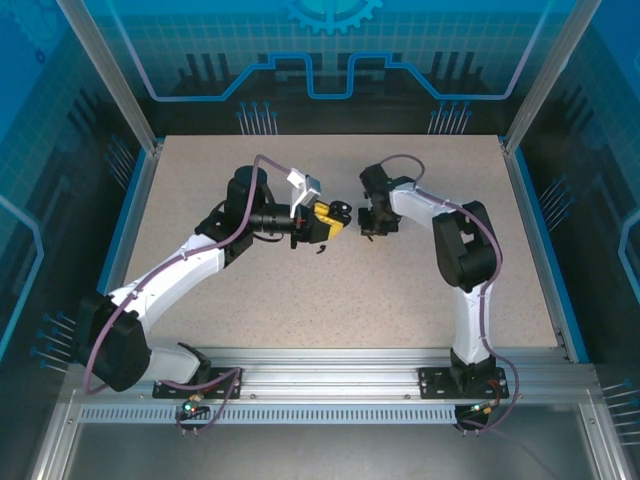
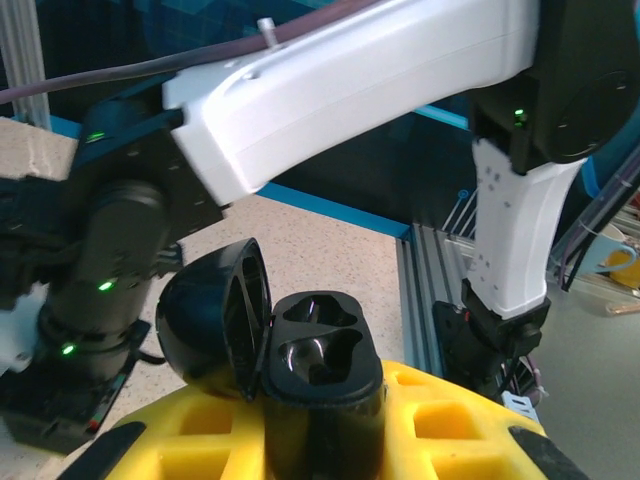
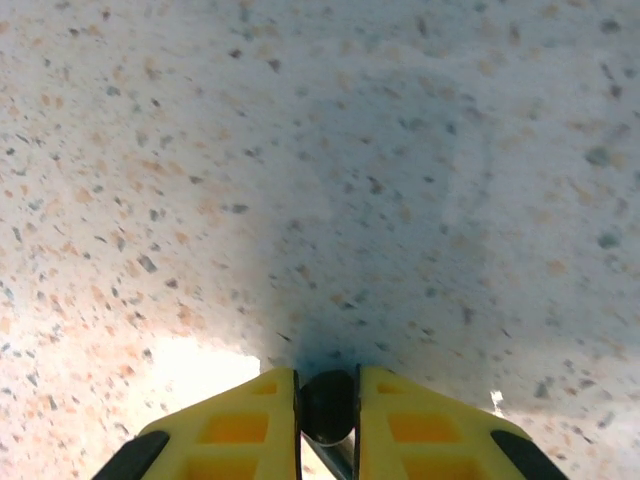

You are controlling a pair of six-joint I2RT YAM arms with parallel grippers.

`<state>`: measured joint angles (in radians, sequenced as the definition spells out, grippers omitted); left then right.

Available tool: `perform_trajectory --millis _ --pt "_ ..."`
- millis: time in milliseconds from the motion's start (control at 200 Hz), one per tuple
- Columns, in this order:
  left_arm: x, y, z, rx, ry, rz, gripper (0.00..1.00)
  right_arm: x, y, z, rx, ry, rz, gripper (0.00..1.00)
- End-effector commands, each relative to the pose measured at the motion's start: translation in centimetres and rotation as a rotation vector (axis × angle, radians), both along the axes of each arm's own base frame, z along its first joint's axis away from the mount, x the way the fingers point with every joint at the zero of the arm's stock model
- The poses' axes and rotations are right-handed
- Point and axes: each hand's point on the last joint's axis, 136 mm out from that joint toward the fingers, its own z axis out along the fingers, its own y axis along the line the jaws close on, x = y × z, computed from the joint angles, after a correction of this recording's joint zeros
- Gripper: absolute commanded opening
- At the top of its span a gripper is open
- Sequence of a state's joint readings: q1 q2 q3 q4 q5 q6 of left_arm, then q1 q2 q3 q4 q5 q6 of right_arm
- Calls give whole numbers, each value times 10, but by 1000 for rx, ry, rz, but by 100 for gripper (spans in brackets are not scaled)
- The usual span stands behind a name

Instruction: Insert the wireless bluetooth earbuds into the charging case

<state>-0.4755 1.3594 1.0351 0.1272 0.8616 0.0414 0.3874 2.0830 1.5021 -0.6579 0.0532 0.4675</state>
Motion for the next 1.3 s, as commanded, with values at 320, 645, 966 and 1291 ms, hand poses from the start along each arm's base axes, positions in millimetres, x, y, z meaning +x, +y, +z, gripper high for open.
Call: perform_trajectory --millis 320,645,966,1291 --pt "51 13 -38 13 125 262 2 11 7 97 353 -261 -26 17" --pt "82 22 -66 17 202 432 2 -5 18 178 516 -422 28 18" --pt "89 19 -69 -23 217 441 2 -28 35 258 662 -578 126 19" --pt "79 6 -45 -85 137 321 1 -57 57 321 822 -658 248 20"
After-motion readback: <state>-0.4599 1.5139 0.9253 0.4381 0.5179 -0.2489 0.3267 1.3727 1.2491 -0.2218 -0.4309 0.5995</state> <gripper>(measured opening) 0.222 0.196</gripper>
